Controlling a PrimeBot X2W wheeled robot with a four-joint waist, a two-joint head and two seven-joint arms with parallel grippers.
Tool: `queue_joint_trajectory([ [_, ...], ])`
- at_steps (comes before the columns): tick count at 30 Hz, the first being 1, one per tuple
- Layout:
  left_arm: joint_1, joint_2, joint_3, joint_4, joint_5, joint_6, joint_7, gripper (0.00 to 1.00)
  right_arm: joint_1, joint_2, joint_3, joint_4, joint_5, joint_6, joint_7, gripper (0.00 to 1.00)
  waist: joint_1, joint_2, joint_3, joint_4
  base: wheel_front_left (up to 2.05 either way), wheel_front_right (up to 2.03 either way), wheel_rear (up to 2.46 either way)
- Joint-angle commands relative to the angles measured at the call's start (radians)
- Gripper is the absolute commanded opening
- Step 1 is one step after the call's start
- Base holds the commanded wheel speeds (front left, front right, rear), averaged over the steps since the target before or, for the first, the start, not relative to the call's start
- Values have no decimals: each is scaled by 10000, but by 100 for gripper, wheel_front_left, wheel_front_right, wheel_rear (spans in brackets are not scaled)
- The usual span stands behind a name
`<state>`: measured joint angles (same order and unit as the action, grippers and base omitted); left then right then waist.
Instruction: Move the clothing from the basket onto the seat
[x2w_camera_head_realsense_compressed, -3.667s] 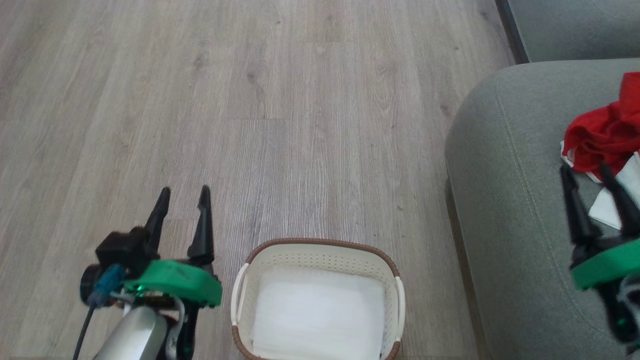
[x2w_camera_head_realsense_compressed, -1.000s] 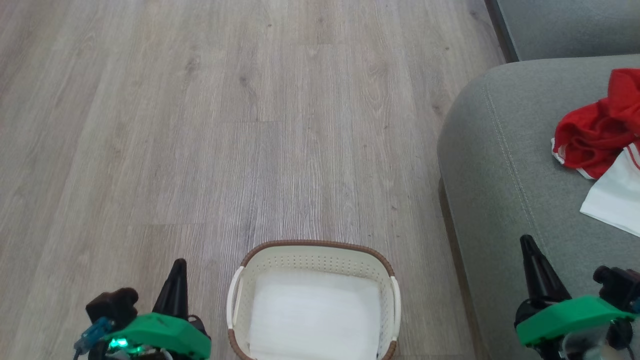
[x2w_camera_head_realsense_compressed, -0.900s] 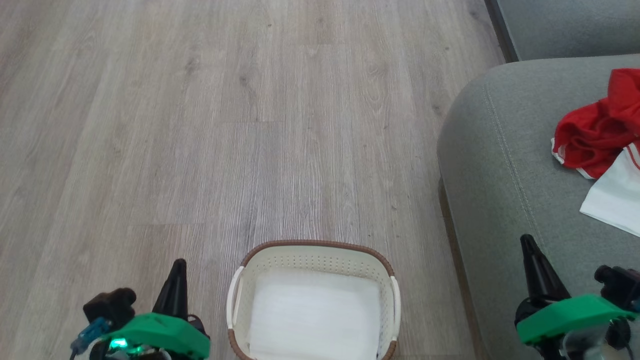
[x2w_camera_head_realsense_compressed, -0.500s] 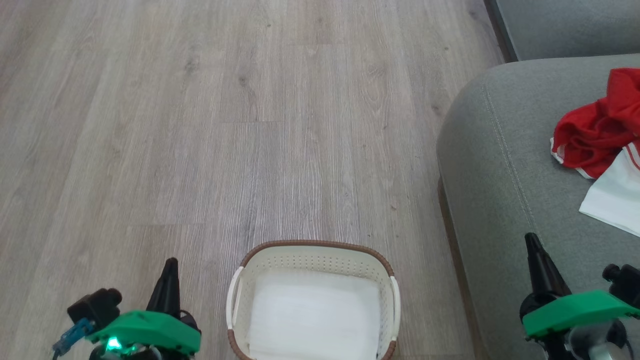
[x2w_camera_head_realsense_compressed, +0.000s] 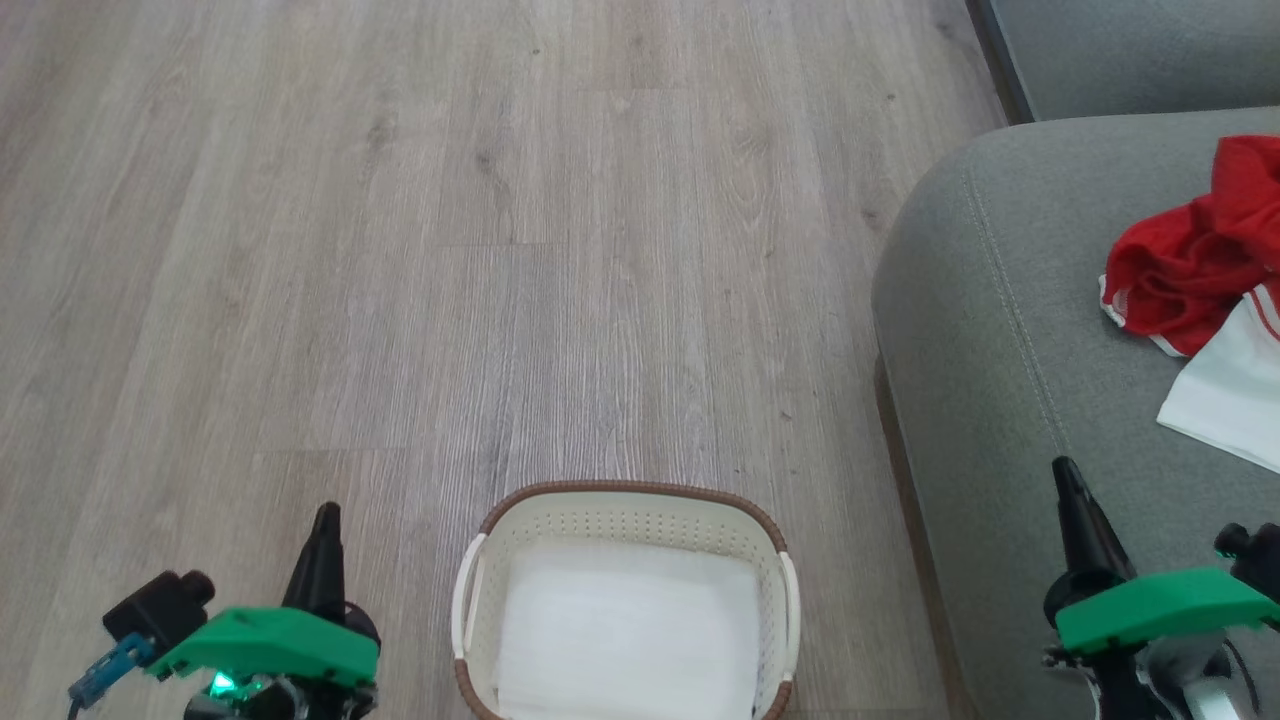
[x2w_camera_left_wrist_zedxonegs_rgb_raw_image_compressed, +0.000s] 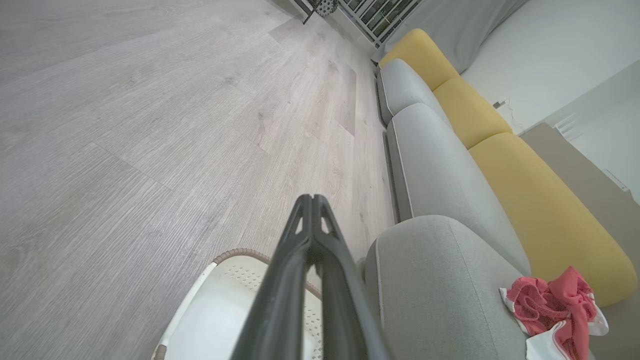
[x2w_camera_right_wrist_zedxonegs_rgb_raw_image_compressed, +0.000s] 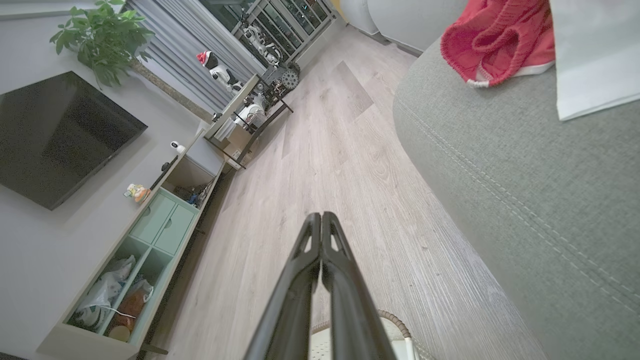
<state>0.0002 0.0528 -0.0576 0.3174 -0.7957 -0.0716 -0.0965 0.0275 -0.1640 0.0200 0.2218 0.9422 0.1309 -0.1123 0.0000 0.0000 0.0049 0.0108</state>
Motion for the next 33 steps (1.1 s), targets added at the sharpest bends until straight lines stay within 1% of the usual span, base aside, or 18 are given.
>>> queue_joint_trajectory([
  [1,-509,13,242,-378,-306,-57,93,0,-495,-51,-58,-269,273,0,112,0,0,0,0,-2,0,0,0],
  [33,-765,-4,899,-530,-3780,-294,986,0,-870,426,-558,-50,3171,-1,1009,0,0,0,-8,-49,0,0,0],
])
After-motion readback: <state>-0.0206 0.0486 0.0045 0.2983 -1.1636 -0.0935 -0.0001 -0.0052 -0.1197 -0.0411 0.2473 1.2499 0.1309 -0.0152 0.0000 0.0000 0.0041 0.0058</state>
